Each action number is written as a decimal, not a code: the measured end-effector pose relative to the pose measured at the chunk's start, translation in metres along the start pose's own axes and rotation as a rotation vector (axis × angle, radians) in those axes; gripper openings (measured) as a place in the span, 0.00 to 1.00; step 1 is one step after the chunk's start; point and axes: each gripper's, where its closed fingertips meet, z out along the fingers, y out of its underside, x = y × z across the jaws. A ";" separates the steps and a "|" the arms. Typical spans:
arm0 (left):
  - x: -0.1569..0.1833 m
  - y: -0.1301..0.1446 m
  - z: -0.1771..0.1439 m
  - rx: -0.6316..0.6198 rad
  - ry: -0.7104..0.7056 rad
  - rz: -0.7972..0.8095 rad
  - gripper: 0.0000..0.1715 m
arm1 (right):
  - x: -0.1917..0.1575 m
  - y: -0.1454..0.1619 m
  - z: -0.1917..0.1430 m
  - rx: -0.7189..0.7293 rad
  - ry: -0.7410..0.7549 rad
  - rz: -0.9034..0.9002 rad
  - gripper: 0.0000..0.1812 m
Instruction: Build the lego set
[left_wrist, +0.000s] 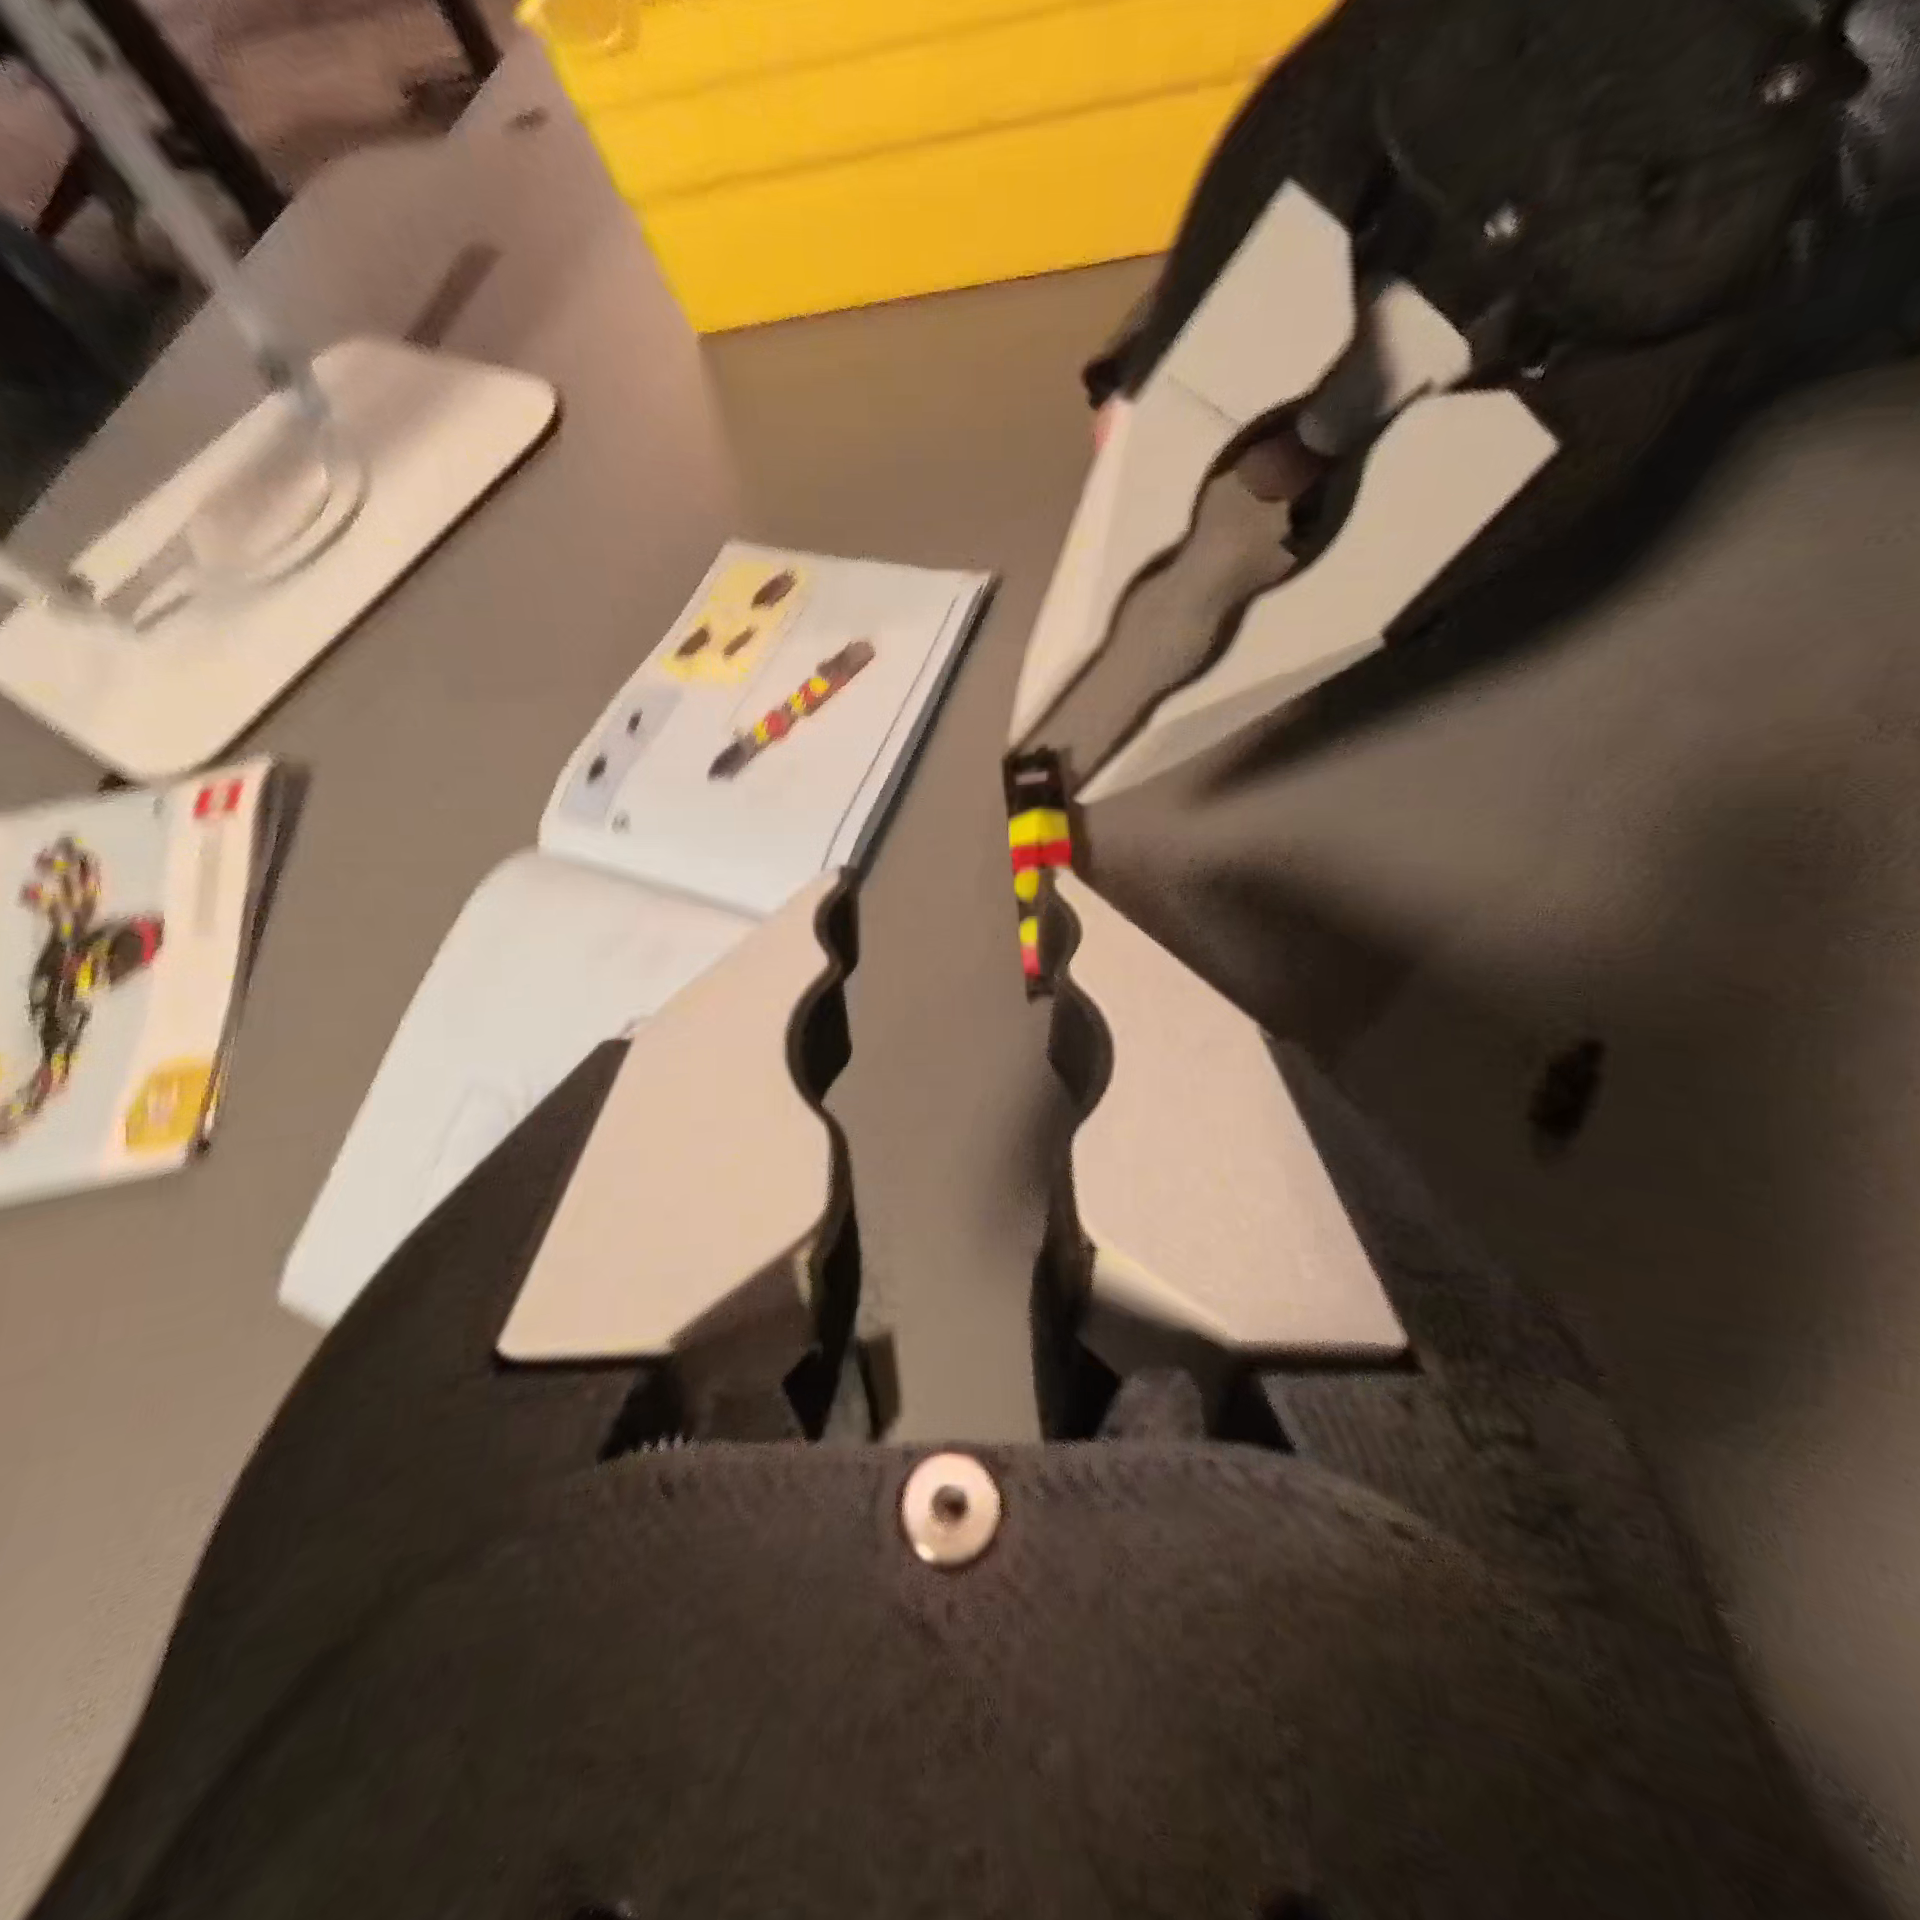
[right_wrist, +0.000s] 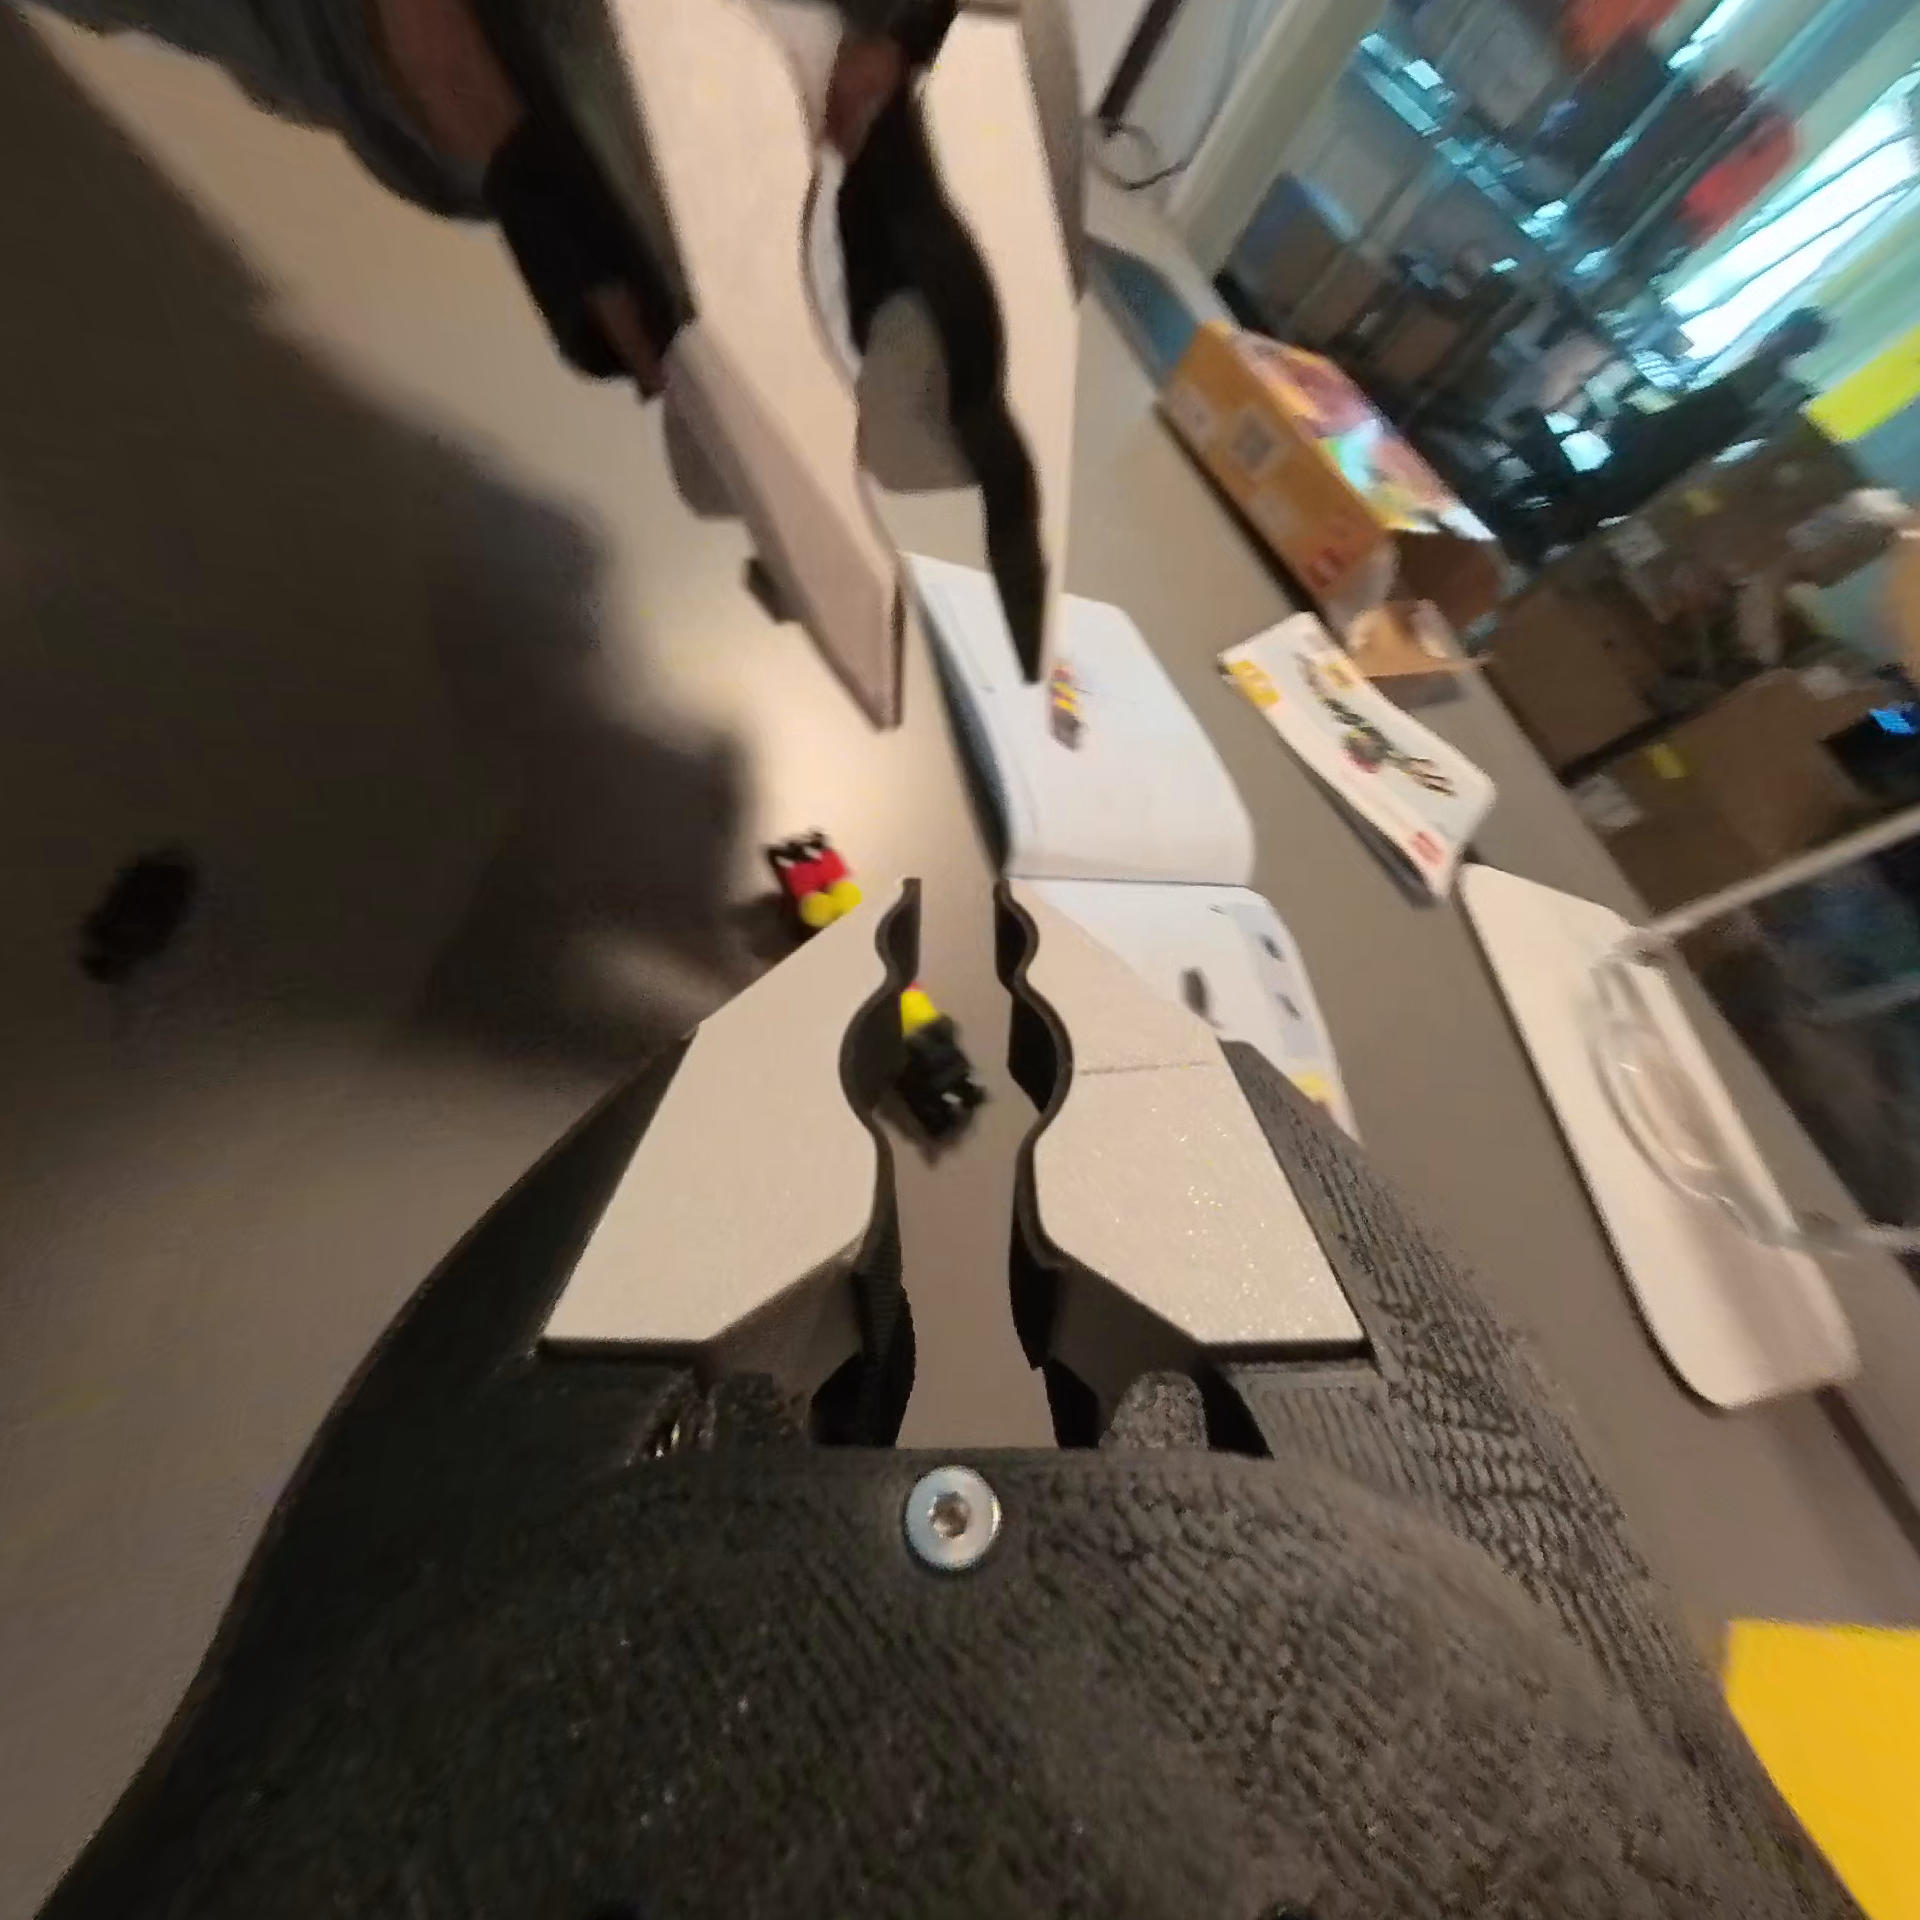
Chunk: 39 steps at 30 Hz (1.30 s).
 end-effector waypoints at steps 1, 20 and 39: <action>-0.001 -0.004 0.012 -0.005 0.004 0.032 0.19 | 0.012 0.004 -0.005 0.008 0.048 -0.008 0.06; -0.012 -0.017 0.130 -0.195 0.280 0.093 0.20 | 0.094 0.072 -0.033 -0.017 0.250 0.172 0.05; -0.002 -0.008 0.123 -0.098 0.422 -0.026 0.21 | 0.084 0.078 -0.032 -0.074 0.163 0.182 0.12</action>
